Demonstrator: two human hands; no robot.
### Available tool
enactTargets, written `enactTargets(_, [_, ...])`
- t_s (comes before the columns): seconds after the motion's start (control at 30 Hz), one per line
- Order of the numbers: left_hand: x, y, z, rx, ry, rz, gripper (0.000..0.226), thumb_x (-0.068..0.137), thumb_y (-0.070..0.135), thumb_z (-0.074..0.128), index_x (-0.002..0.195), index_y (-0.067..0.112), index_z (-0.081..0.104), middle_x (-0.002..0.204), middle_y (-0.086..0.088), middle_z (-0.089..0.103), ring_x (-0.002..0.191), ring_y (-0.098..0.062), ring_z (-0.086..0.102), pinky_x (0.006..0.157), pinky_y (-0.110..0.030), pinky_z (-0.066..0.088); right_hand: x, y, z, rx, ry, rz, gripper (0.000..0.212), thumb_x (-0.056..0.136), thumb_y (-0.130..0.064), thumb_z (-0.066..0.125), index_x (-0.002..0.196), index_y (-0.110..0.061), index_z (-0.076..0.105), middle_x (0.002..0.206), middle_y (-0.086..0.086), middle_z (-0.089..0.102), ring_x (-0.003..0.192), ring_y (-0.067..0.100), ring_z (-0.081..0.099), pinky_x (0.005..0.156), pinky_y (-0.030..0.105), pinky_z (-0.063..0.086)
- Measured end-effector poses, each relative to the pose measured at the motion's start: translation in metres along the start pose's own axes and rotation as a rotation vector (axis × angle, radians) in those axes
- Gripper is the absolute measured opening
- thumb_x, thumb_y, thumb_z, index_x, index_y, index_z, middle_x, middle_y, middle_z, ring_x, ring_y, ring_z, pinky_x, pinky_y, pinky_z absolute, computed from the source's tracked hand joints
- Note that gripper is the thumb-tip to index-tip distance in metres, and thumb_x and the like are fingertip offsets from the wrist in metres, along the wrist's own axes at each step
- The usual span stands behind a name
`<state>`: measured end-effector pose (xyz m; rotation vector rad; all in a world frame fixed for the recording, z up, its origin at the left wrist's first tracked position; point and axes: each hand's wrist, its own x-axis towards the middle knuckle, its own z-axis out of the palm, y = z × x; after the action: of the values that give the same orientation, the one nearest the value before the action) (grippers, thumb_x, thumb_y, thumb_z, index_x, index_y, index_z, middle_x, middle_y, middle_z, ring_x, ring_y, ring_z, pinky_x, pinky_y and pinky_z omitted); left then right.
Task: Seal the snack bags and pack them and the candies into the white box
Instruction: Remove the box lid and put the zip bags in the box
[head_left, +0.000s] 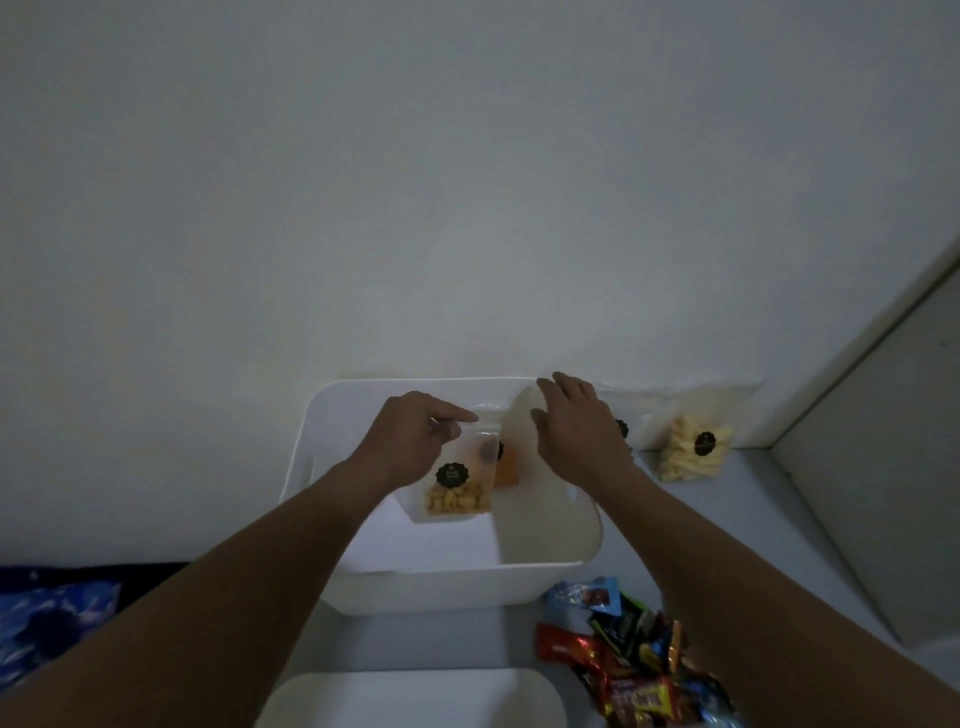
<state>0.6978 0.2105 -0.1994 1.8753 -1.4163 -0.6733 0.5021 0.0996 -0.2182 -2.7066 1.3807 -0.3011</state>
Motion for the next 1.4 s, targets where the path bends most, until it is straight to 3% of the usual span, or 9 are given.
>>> enactTargets(0.1, [0.009, 0.004, 0.022, -0.032, -0.033, -0.016, 0.023, 0.093, 0.01, 0.064, 0.107, 0.022, 0.077, 0.119, -0.002, 0.069, 0.104, -0.016, 0.063, 0.081, -0.016, 0.046, -0.009, 0.01, 0.005, 0.185, -0.206, 0.083, 0.059, 0.107, -0.033, 0.03, 0.157, -0.007, 0.01, 0.165, 0.013, 0.01, 0.152, 0.027, 0.01, 0.122, 0.044, 0.017])
enactTargets(0.2, [0.016, 0.004, 0.045, -0.008, -0.065, -0.01, 0.024, 0.091, 0.007, 0.065, 0.108, 0.02, 0.077, 0.119, -0.002, 0.071, 0.109, -0.019, 0.064, 0.092, -0.023, 0.047, -0.014, 0.016, 0.007, 0.371, -0.284, 0.105, 0.063, 0.108, -0.033, 0.026, 0.157, -0.01, -0.005, 0.166, 0.007, -0.005, 0.153, 0.021, -0.003, 0.121, 0.033, 0.001])
enactTargets(0.27, [0.019, 0.003, 0.058, 0.027, -0.068, 0.001, 0.026, 0.091, 0.005, 0.065, 0.108, 0.02, 0.077, 0.119, 0.0, 0.071, 0.11, -0.017, 0.064, 0.092, -0.017, 0.046, -0.017, 0.021, 0.008, 0.436, -0.305, 0.103, 0.063, 0.108, -0.034, 0.026, 0.157, -0.014, -0.008, 0.166, 0.003, -0.009, 0.153, 0.017, -0.006, 0.118, 0.027, -0.002])
enactTargets(0.37, [0.023, 0.001, 0.072, 0.033, -0.056, -0.006, 0.026, 0.091, 0.003, 0.063, 0.111, 0.016, 0.076, 0.118, 0.0, 0.071, 0.108, -0.013, 0.064, 0.079, -0.001, 0.041, -0.022, 0.023, 0.01, 0.509, -0.306, 0.113, 0.067, 0.105, -0.047, 0.024, 0.157, -0.021, -0.011, 0.165, -0.002, -0.01, 0.152, 0.014, -0.006, 0.121, 0.032, 0.0])
enactTargets(0.5, [0.028, 0.001, 0.079, 0.162, 0.021, 0.015, 0.025, 0.09, 0.017, 0.065, 0.113, 0.024, 0.074, 0.117, 0.002, 0.072, 0.105, -0.015, 0.067, 0.092, -0.027, 0.052, -0.026, 0.02, 0.01, 0.547, -0.308, 0.125, 0.07, 0.103, -0.055, 0.02, 0.157, -0.022, -0.011, 0.165, -0.005, -0.009, 0.152, 0.011, -0.006, 0.122, 0.033, 0.001])
enactTargets(0.57, [0.03, 0.004, 0.077, 0.278, 0.083, 0.033, 0.022, 0.09, 0.023, 0.063, 0.108, 0.029, 0.075, 0.11, 0.004, 0.073, 0.101, -0.017, 0.066, 0.088, -0.032, 0.052, -0.026, 0.019, 0.009, 0.544, -0.306, 0.129, 0.071, 0.102, -0.056, 0.019, 0.157, -0.022, -0.011, 0.165, -0.006, -0.009, 0.152, 0.011, -0.006, 0.123, 0.035, 0.001])
enactTargets(0.73, [0.036, 0.007, 0.078, 0.364, 0.181, 0.066, 0.021, 0.088, 0.026, 0.064, 0.106, 0.026, 0.075, 0.101, 0.002, 0.071, 0.096, -0.019, 0.062, 0.082, -0.032, 0.052, -0.027, 0.019, 0.009, 0.556, -0.309, 0.131, 0.074, 0.1, -0.062, 0.016, 0.157, -0.025, -0.012, 0.165, -0.007, -0.01, 0.151, 0.009, -0.007, 0.124, 0.04, 0.002])
enactTargets(1.0, [0.035, 0.015, 0.077, 0.52, 0.318, 0.083, 0.028, 0.083, 0.034, 0.072, 0.108, 0.022, 0.069, 0.111, 0.0, 0.066, 0.103, -0.021, 0.055, 0.083, -0.033, 0.047, -0.029, 0.019, 0.006, 0.569, -0.289, 0.141, 0.08, 0.096, -0.069, 0.015, 0.157, -0.024, -0.009, 0.166, -0.005, -0.008, 0.152, 0.011, -0.006, 0.124, 0.039, 0.004])
enactTargets(1.4, [0.022, 0.125, 0.098, 0.335, 0.386, 0.255, 0.02, 0.096, 0.032, 0.056, 0.111, 0.023, 0.065, 0.102, 0.003, 0.064, 0.1, -0.018, 0.055, 0.079, -0.032, 0.047, -0.051, 0.105, -0.045, 0.467, -0.127, 0.163, 0.062, 0.104, -0.051, 0.027, 0.156, -0.019, 0.021, 0.163, 0.005, 0.019, 0.15, 0.021, 0.017, 0.118, 0.039, 0.023])
